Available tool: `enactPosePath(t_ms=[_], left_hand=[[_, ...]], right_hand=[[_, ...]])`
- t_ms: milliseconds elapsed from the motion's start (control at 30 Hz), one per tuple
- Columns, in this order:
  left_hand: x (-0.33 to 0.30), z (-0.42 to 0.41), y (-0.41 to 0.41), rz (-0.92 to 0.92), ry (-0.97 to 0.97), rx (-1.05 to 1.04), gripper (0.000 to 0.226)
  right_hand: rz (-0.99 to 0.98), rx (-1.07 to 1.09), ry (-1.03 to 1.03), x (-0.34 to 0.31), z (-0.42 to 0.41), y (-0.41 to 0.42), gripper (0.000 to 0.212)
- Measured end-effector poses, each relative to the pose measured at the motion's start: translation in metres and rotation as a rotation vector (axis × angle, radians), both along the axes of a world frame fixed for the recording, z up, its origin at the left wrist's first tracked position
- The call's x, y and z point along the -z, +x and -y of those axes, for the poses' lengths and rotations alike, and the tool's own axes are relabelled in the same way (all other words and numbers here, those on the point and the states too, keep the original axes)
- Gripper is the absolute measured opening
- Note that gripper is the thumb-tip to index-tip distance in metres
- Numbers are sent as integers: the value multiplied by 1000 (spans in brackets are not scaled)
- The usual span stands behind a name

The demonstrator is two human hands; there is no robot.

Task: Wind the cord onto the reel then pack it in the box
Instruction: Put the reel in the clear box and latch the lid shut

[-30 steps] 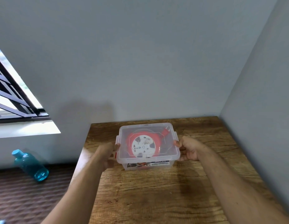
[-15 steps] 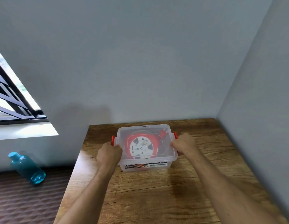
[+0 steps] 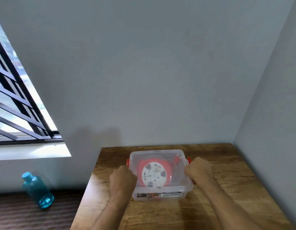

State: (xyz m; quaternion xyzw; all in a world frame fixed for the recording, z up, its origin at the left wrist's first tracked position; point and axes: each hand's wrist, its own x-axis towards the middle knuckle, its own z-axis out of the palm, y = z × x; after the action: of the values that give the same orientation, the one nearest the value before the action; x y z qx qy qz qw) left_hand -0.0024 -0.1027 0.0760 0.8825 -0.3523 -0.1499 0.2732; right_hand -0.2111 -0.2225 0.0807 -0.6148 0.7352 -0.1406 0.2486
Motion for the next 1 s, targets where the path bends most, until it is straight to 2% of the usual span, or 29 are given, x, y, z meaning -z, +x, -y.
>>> enactPosePath(t_ms=[67, 200, 333, 667, 733, 800, 867, 900, 1000], left_hand=[[1, -1, 0, 9, -5, 3, 32], [-1, -1, 0, 30, 29, -42, 24], [1, 3, 6, 18, 49, -55, 18], [2, 13, 13, -45, 39, 19, 16], [-3, 20, 20, 4, 48, 86, 39], [-14, 27, 29, 64, 38, 165, 66], [-35, 34, 41, 161, -24, 262, 76], [-48, 38, 48, 227, -78, 286, 77], [-103, 60, 76, 368, -163, 320, 79]], right_hand=[[-27, -15, -7, -1, 1, -1, 11], [-132, -69, -71, -4, 1, 4, 16], [-336, -185, -93, -12, -10, 24, 26], [-289, -297, -98, -17, -4, 17, 27], [-283, -365, -68, -17, 1, 18, 30], [-290, -471, -45, -17, 9, 17, 43], [-304, -570, -63, -29, 19, 16, 64], [-313, -607, -139, -39, 26, 19, 70], [-241, -641, -328, -97, 51, 33, 74]])
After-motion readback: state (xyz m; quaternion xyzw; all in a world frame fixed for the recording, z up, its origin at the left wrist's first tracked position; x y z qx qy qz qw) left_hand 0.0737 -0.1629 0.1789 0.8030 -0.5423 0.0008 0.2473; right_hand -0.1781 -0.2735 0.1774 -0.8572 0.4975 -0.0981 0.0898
